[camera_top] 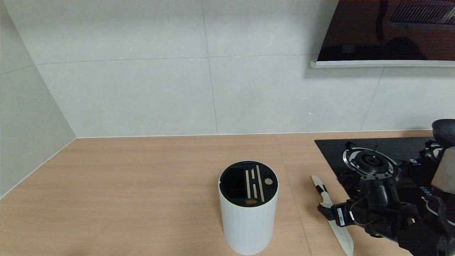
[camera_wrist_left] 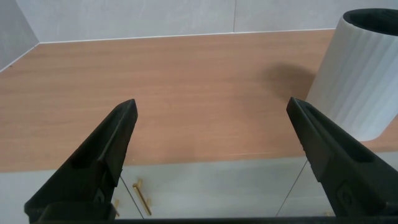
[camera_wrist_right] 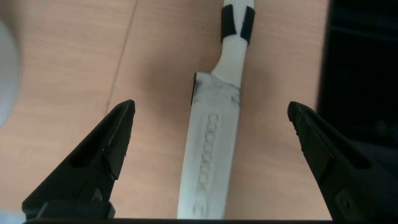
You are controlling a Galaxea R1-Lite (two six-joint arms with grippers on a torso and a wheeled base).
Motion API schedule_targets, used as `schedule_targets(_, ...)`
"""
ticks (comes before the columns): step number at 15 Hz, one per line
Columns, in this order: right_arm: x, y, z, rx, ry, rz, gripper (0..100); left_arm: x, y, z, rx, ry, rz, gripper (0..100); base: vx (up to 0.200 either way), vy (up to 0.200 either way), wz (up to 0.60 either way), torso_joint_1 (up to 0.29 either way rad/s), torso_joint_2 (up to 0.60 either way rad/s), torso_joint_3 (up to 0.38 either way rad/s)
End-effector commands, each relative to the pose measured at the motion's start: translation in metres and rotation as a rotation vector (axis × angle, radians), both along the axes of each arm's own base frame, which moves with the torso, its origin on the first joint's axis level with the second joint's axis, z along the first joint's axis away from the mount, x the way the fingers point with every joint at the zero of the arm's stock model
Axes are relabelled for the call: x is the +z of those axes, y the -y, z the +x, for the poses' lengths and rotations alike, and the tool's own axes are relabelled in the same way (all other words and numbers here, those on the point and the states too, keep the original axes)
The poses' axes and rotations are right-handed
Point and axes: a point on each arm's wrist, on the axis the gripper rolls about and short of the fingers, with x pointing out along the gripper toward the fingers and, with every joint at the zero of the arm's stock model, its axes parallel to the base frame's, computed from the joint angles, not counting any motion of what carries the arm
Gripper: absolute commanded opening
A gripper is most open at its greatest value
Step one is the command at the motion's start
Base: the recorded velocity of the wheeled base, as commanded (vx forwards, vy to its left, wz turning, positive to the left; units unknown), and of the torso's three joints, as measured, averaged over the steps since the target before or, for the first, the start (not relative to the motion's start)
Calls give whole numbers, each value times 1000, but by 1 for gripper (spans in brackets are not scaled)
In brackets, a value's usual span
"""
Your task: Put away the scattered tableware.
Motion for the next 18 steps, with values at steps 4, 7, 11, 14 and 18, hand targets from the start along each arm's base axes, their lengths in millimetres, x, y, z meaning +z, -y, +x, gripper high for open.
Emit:
schedule_targets(4, -32, -1, 8, -24, -31, -28, 100, 0, 0, 0, -1, 0, 0, 100, 0, 0, 0, 0, 0, 0)
schedule_targets(7, -36, -2, 11, -26, -6, -25, 100, 0, 0, 0, 1, 0, 0, 100, 0, 0, 0, 0, 0, 0)
schedule_targets(11, -39, -3, 17, -57, 4, -43, 100, 0, 0, 0, 1, 0, 0, 100, 0, 0, 0, 0, 0, 0)
schedule_targets(14, -40, -4, 20, -60, 9, -42, 100, 0, 0, 0, -1, -2, 0, 100, 0, 0, 0, 0, 0, 0)
schedule_targets(18, -44, -4, 24, -98, 17, -57, 100, 0, 0, 0, -1, 0, 0, 100, 0, 0, 0, 0, 0, 0)
